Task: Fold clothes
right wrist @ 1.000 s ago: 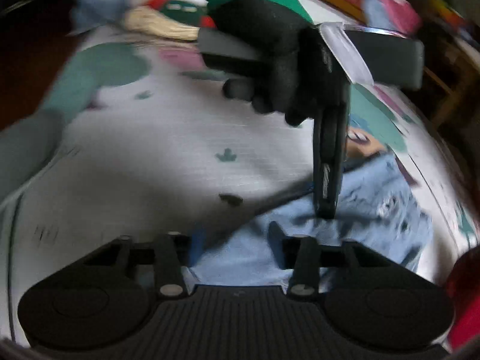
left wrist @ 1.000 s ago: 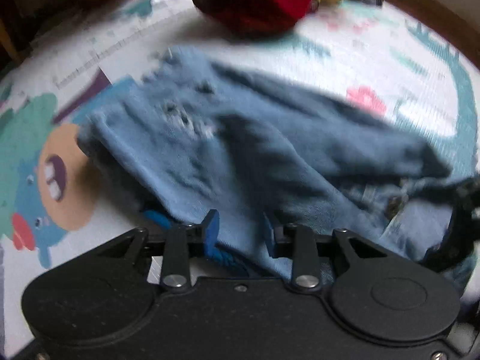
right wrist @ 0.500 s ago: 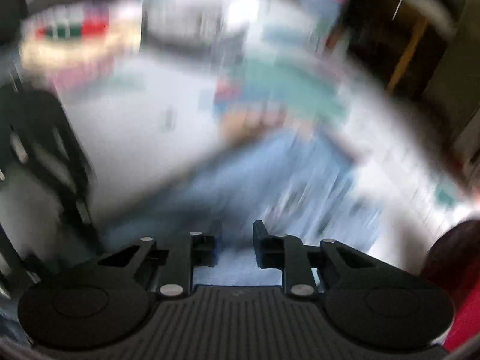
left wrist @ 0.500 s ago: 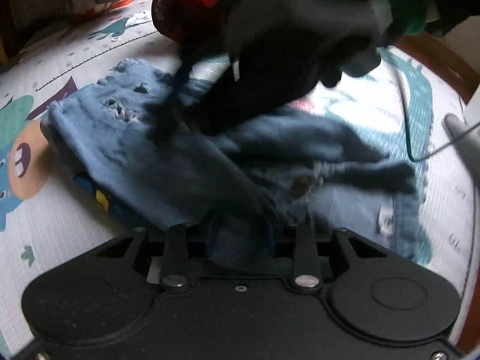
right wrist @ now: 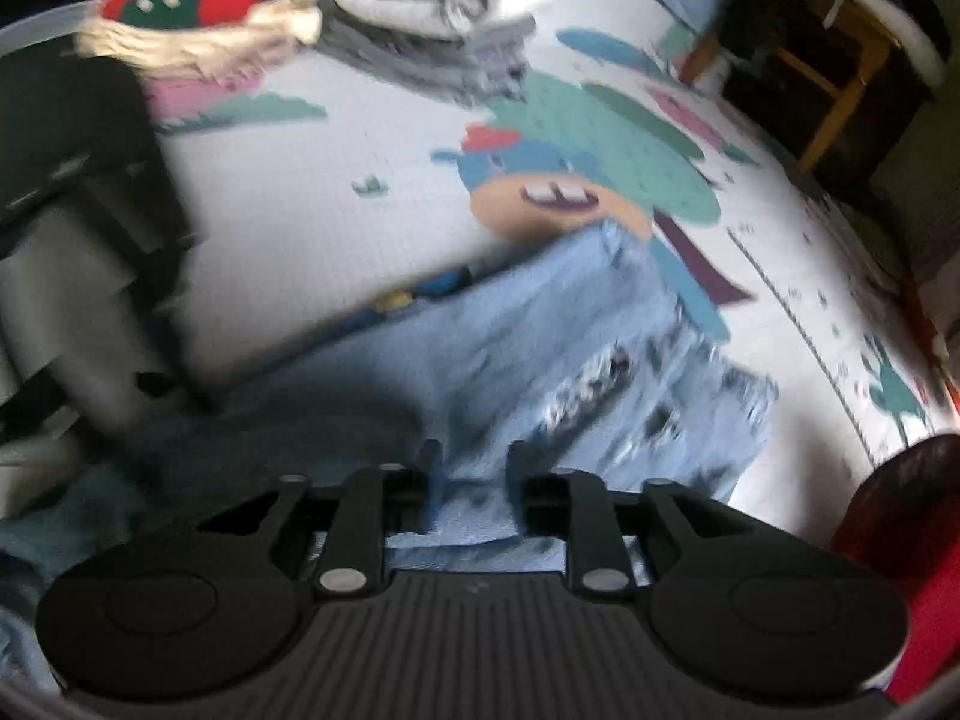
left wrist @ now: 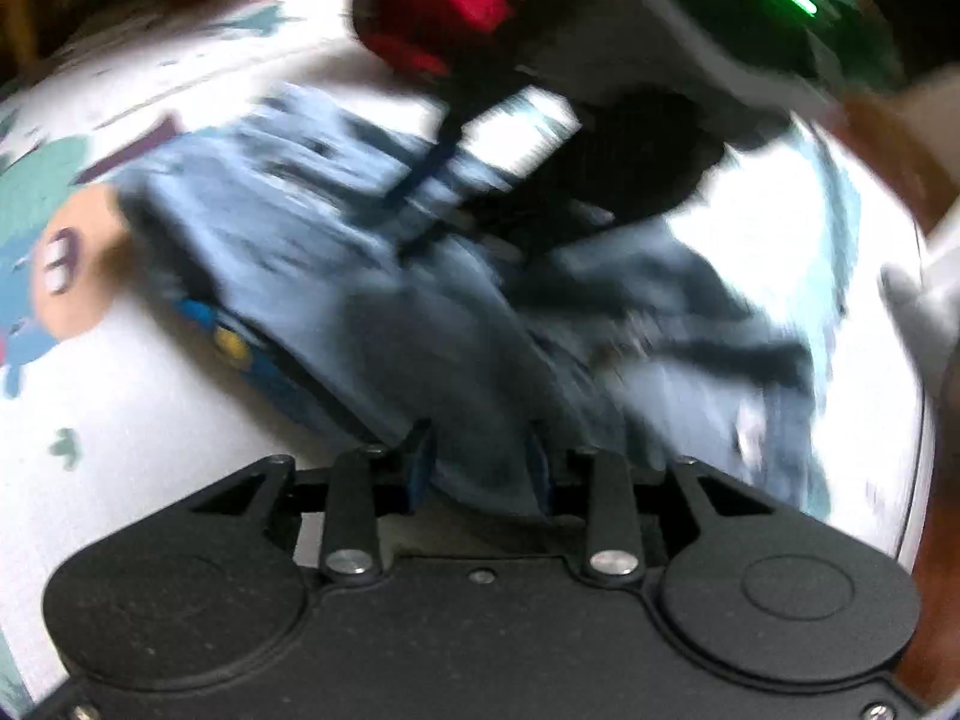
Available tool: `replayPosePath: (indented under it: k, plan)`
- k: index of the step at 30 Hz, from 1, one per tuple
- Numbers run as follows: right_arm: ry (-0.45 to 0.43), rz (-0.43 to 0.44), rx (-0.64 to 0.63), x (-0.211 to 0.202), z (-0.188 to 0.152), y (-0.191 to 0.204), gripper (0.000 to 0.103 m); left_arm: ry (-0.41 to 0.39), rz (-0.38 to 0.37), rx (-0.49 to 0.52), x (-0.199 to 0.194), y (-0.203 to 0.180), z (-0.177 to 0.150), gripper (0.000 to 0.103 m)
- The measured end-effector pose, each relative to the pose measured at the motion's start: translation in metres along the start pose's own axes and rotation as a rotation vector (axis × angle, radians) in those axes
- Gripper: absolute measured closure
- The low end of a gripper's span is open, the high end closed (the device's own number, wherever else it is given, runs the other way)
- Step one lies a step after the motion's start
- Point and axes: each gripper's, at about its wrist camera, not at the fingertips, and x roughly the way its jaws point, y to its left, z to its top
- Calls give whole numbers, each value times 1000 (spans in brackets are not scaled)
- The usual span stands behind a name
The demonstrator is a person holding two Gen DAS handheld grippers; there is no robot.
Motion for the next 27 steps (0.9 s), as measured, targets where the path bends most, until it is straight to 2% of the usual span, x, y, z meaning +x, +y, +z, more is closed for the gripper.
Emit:
replayPosePath:
  k: [2, 6, 11, 13, 14, 16, 19, 22, 23, 24, 25, 27]
  plan:
    - [16, 3, 43, -4, -3, -18, 68, -46, 22, -107, -6, 25, 12, 71]
    - [40, 5, 147, -11, -11, -55, 68, -144, 90, -249, -8, 68, 36, 65]
    - [67, -28, 325, -6, -30, -98, 67, -177, 73, -233, 0, 72, 61, 64]
    - [68, -38, 402, -4, -40, -110, 66, -174, 52, -237, 5, 72, 66, 64]
    - [61, -41, 420, -5, -44, -113, 66, -171, 17, -228, 6, 68, 66, 66]
    - [47, -35, 405, -9, -50, -110, 66, -168, -88, -170, 6, 55, 63, 66]
    - [-18, -9, 328, -21, -54, -93, 66, -135, -171, -84, 13, 29, 47, 66]
    - [-62, 72, 129, -32, -54, -51, 69, -45, -102, 63, 38, -2, 17, 66]
    - [-17, 103, 60, -27, -58, -33, 71, -52, -70, 120, 41, -12, 8, 67]
    - [8, 106, 16, -23, -63, -19, 80, -78, -40, 177, 40, -20, 1, 67]
    - [11, 97, -19, -21, -68, -8, 86, -87, -36, 184, 37, -23, 2, 67]
    - [-12, 72, 19, -25, -70, -1, 90, -85, -54, 149, 27, -21, 11, 67]
